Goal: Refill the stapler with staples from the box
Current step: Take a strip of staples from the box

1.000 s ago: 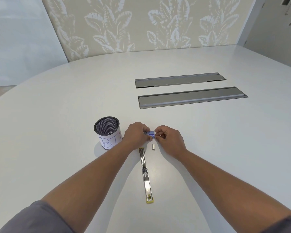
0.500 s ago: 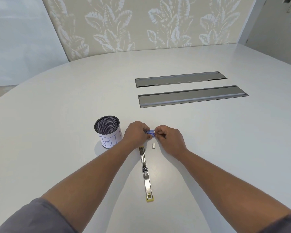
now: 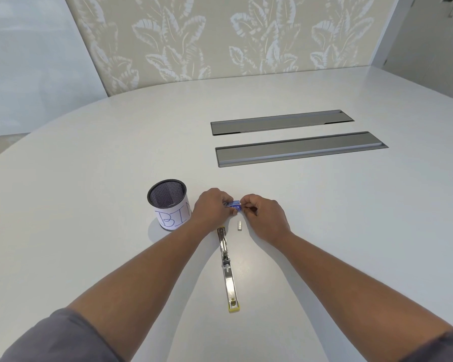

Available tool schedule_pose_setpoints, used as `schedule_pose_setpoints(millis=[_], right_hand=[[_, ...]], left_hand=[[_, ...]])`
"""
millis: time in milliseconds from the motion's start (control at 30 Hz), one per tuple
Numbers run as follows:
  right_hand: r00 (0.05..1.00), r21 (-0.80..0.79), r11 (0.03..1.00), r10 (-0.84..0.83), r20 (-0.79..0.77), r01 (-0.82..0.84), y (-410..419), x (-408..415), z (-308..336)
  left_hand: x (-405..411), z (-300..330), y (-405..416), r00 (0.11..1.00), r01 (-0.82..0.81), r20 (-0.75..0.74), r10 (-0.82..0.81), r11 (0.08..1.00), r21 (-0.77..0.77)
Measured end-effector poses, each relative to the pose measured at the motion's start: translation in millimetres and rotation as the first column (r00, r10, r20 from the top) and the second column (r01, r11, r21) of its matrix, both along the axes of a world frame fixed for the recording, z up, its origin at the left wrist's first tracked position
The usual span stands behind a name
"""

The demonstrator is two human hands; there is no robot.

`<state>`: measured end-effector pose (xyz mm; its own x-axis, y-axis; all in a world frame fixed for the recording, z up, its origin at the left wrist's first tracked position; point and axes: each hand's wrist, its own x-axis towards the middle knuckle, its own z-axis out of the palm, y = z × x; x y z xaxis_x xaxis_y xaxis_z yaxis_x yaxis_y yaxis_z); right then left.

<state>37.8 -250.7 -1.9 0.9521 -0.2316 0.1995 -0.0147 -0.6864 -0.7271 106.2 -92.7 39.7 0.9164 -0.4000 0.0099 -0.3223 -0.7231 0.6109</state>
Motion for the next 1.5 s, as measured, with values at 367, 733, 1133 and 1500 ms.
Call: schedule_pose_setpoints(millis=[367,733,1133,1500], right_hand=[[1.000,0.020,1.000,-0.019,-0.013,0.019,-1.4,1.3,-1.7],[1.000,-0.020,1.000,0.012,0.001,-0.012,-2.2,0.9,-3.3],[1.000,-0.032,0.999,0.018,0.010,-0.018,-0.3,-0.4,-2.4],[1.000,0.081,0.996,-0.028,0.009,0.028,3.4,-9.9,1.1]], left_hand=[[3.8,0.7,-2.1,1.000,0.008,-0.003,-0.008,1.000,0.019],[1.9,0.2,0.0,0.999,0.030,0.032,-0.031,0.999,0.028],[-0.2,-3.2,1.4,0.999,0.026,0.029,-0.026,1.000,0.018],[-4.7,-17.3,5.3,0.999,-0.043,0.009,0.044,0.994,-0.104]])
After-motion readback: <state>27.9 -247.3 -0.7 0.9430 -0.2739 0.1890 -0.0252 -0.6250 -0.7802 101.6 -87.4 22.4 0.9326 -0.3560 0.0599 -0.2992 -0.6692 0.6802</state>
